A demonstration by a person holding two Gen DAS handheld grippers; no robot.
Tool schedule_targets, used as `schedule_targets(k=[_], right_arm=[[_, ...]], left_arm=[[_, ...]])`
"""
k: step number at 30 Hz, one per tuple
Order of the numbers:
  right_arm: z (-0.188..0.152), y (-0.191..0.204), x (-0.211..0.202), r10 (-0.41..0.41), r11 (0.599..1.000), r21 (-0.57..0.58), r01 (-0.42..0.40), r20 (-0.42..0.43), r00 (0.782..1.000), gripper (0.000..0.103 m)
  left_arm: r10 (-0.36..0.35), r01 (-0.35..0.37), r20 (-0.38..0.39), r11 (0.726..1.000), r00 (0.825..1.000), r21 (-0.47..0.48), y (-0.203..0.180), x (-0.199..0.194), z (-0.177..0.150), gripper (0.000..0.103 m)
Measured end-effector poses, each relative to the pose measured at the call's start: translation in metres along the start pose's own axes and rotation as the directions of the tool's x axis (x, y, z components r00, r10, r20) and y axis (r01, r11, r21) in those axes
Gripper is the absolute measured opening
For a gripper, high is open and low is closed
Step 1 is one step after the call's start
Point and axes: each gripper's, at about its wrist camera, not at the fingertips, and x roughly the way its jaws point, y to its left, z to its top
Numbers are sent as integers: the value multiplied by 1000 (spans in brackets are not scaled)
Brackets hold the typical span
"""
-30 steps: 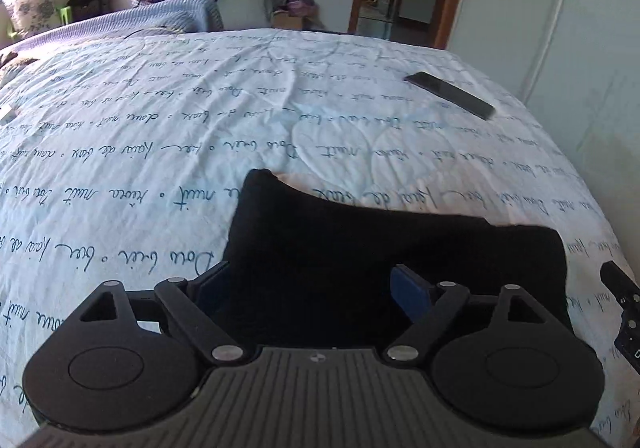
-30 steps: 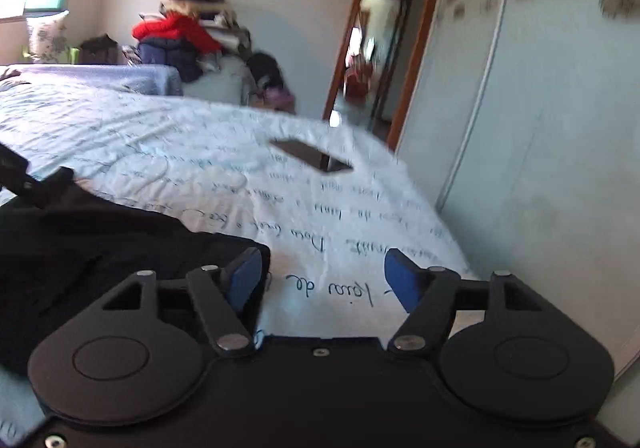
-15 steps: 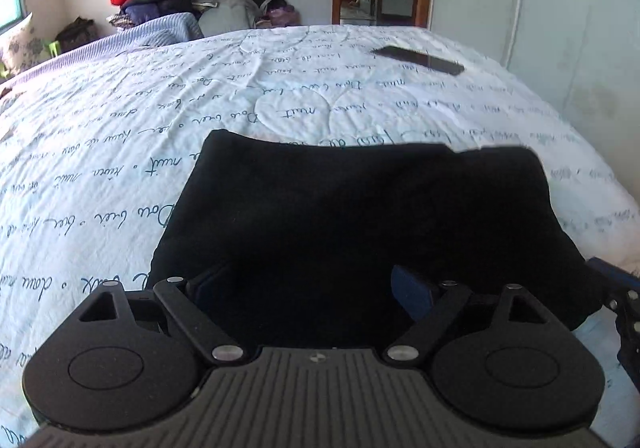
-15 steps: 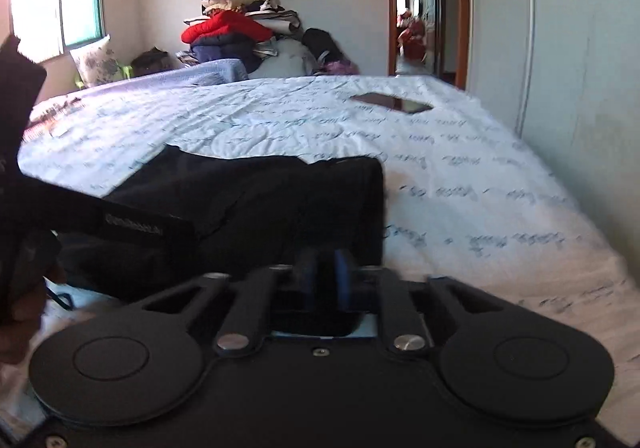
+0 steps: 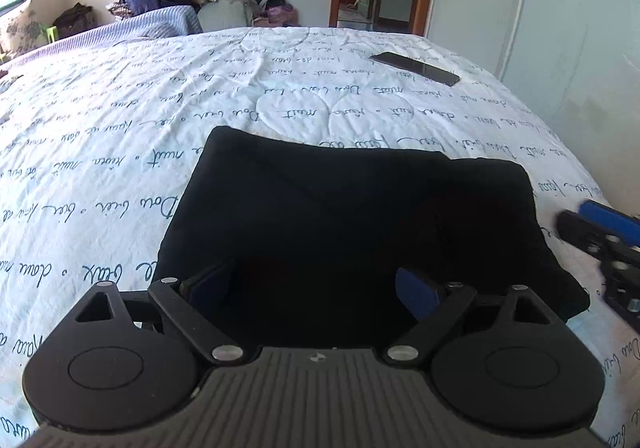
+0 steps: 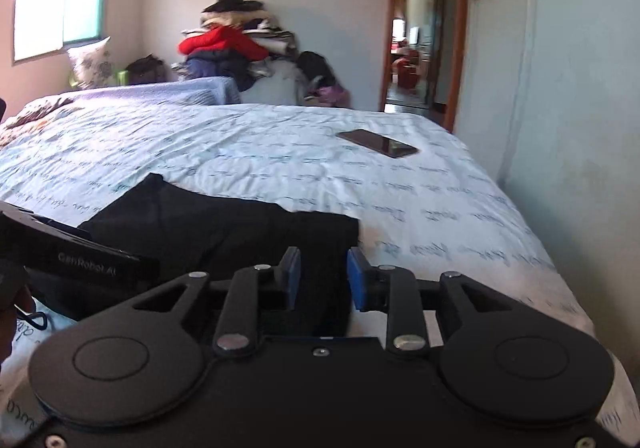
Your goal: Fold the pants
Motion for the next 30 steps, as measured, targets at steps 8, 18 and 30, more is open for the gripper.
schedule_targets(k=[8, 18, 30], right_arm=[[-6, -13, 32, 38, 998, 58, -30, -141, 989, 78], [57, 43, 54, 71, 997, -1, -71, 6, 997, 101], [55, 96, 133, 140, 977, -123, -175, -256, 957, 15]], left_arm=[[0, -2, 15, 995, 1000, 97, 7, -19, -10, 93], [22, -21, -29, 999, 999, 32, 39, -12, -8, 96], [-27, 27, -45, 1000, 999, -3, 52, -3, -18, 98]])
